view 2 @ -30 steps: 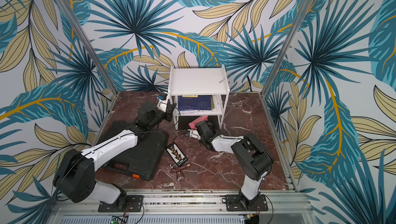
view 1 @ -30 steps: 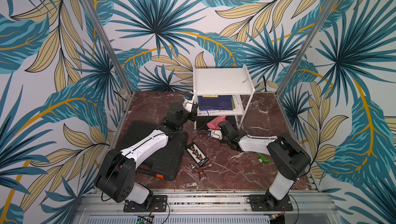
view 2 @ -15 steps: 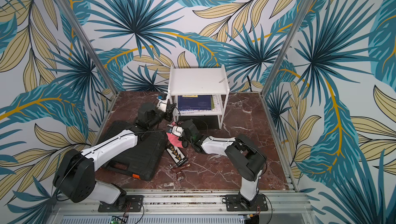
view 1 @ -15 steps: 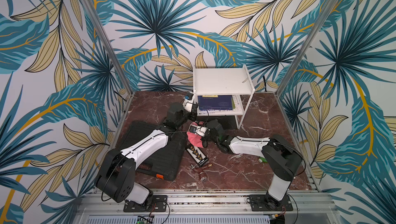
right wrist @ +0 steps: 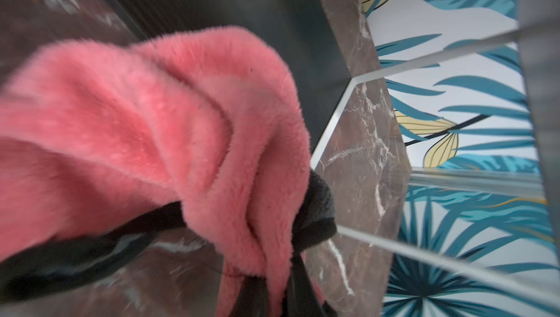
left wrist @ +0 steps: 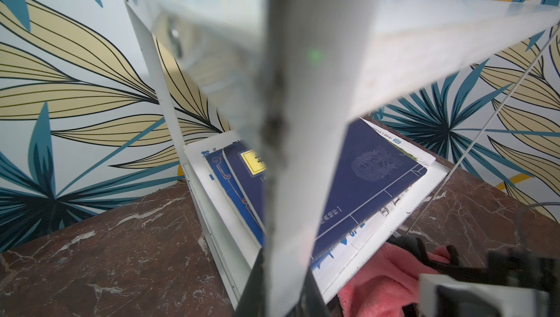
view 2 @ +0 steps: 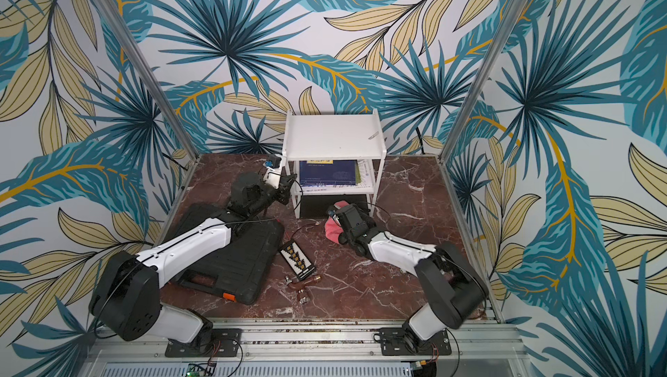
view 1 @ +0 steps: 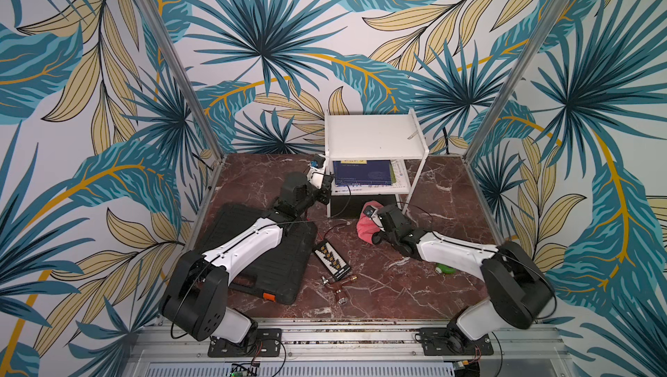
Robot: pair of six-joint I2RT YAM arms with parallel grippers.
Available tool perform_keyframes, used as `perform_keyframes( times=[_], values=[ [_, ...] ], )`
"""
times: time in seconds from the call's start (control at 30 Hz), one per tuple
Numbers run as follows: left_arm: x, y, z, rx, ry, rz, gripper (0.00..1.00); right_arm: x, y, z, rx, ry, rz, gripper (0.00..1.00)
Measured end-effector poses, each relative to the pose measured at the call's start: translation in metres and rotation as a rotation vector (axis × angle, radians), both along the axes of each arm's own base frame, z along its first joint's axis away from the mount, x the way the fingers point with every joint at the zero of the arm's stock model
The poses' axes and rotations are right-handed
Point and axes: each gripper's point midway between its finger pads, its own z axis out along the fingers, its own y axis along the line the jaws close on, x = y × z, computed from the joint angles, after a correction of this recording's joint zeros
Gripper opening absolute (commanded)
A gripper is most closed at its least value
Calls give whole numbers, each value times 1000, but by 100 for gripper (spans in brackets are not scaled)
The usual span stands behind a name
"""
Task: Wipe the bookshelf clean with a cloth
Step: Wipe the dust from the shelf.
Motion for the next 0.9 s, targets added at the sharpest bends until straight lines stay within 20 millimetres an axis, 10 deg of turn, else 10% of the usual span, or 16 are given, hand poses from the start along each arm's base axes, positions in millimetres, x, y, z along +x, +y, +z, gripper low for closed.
perform_keyframes(
  times=[0.13,0.23,0.4,0.57,0.73,0.9],
  values=[
    [0,0,0,-1,0,1,0,-23,-50,98,486,-258,-162,0],
    [0,0,0,-2,0,1,0,-28,-81,135,706,-390,-276,0],
    [0,0,0,-1,0,1,0,4,-72,60,810,-169,-394,0],
    [1,0,0,1,2,2,0,-19,-94,-28,969,54,-622,0],
    [3,1,0,5,9,5,0,3,-147,-6,1239,2,-808,0],
    [9,10,1,5,11,31,0,94,-135,36,1418,68,-685,0]
  ],
)
